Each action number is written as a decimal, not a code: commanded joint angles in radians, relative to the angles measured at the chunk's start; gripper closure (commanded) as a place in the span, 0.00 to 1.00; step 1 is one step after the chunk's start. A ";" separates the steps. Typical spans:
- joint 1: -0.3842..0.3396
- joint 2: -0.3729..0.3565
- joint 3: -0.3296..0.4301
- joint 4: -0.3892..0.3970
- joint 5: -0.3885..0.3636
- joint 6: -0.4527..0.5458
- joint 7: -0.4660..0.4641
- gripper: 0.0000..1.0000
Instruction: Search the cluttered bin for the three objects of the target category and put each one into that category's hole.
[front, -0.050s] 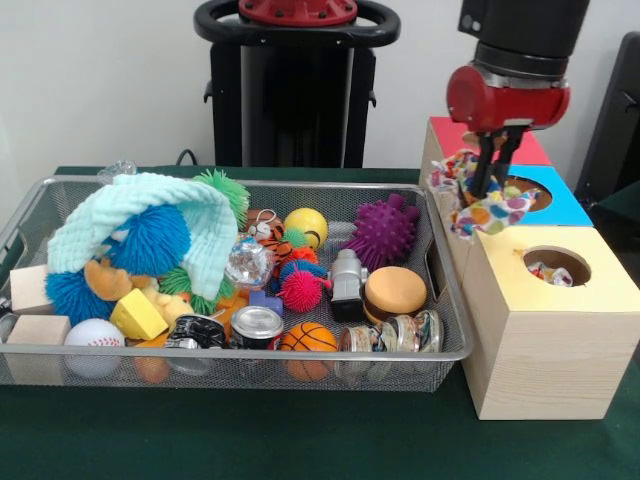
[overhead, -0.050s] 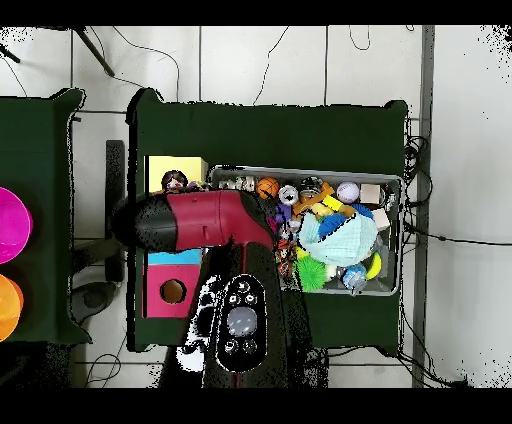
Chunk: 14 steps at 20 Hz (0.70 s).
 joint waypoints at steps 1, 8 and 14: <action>0.028 0.055 -0.037 -0.039 0.063 0.132 0.337 1.00; 0.018 0.092 -0.044 -0.045 0.067 0.077 0.306 1.00; 0.018 0.113 -0.053 -0.065 0.063 0.074 0.302 1.00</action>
